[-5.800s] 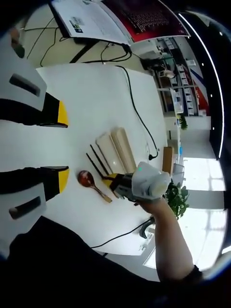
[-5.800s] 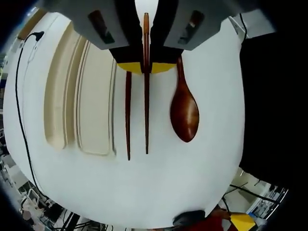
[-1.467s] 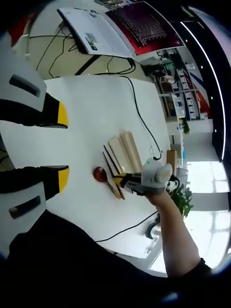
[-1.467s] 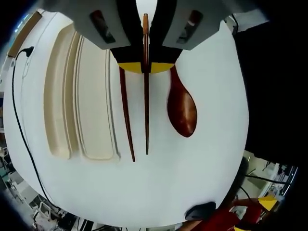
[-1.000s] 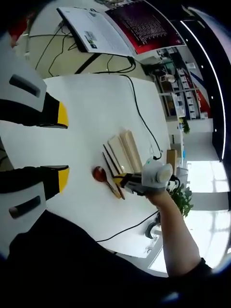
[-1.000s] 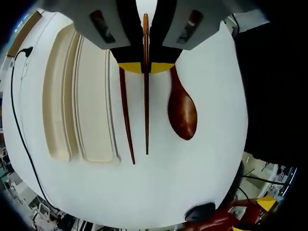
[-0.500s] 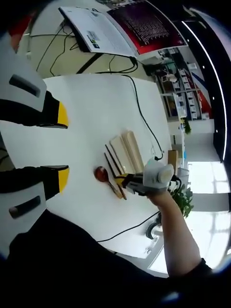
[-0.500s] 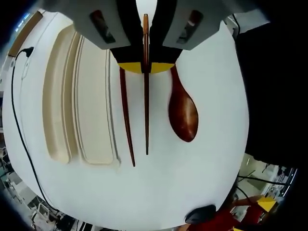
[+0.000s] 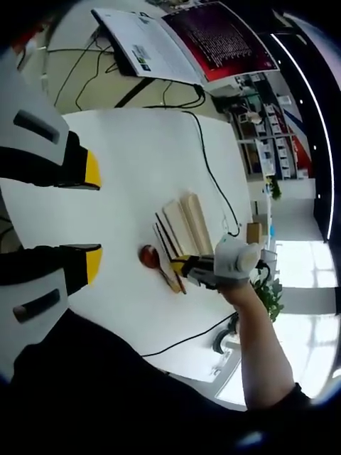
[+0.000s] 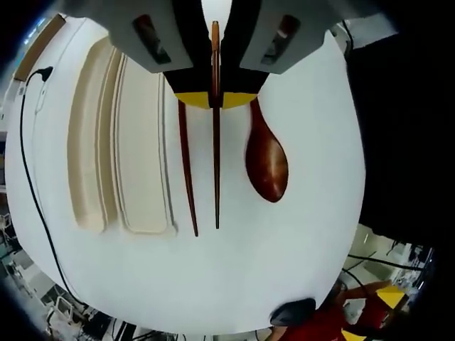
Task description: Arrange the utensils inside the cutlery case until each visible utensil rests in its matching compartment.
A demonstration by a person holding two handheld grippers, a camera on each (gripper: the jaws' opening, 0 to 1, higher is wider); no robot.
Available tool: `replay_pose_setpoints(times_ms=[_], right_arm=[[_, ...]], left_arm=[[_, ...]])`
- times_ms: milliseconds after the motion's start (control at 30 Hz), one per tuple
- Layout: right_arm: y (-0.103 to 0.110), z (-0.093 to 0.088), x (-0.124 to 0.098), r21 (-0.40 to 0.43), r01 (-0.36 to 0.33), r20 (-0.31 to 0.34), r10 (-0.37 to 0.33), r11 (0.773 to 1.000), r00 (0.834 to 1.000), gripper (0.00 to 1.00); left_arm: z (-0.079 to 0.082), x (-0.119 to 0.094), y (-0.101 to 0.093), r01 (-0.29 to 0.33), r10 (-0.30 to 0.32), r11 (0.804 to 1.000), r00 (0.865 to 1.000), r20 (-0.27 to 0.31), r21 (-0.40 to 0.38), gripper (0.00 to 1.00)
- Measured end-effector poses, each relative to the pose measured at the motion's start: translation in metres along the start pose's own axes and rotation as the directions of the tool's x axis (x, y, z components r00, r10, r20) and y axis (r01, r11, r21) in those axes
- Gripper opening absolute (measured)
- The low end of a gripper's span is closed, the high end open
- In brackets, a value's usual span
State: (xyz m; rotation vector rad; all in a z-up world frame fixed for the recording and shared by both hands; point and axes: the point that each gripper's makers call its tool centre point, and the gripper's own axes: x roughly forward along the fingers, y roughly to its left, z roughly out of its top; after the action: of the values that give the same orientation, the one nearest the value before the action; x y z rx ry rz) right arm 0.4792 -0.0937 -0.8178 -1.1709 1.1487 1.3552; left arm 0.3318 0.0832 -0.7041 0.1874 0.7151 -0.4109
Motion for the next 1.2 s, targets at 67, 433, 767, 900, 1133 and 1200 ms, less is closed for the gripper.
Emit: replay_pose_setpoints(times_ms=[67,433,767,900,1133,1200], right_arm=[[0.000,-0.001,0.001,0.000,0.000,-0.005,0.000,1.000,1.000,0.00],[-0.001,-0.002,-0.003,-0.002,0.013,-0.012,-0.013,1.000,1.000,0.00],[-0.008,-0.004,-0.005,0.004,0.047,0.004,-0.047,0.999,0.999,0.00],[-0.009,-0.005,-0.002,0.011,0.059,0.013,-0.059,0.998,0.998,0.00],[-0.007,-0.001,-0.002,0.002,0.045,0.015,-0.045,0.999,0.999,0.00],[-0.007,0.000,-0.003,0.004,0.043,0.018,-0.043,0.999,0.999,0.00]], left_arm=[[-0.001,-0.001,0.002,0.002,-0.002,1.000,1.000,-0.004,-0.013,0.31],[0.008,0.001,0.007,0.009,-0.009,1.000,1.000,0.010,-0.003,0.31],[-0.010,-0.010,0.005,0.012,-0.012,0.996,1.000,0.008,-0.092,0.32],[-0.032,-0.021,0.026,-0.045,0.042,0.994,0.999,-0.032,-0.103,0.32],[-0.028,-0.017,0.013,-0.012,0.009,0.998,0.999,-0.053,-0.056,0.32],[-0.022,-0.016,0.005,-0.006,0.003,0.998,0.999,-0.053,-0.056,0.32]])
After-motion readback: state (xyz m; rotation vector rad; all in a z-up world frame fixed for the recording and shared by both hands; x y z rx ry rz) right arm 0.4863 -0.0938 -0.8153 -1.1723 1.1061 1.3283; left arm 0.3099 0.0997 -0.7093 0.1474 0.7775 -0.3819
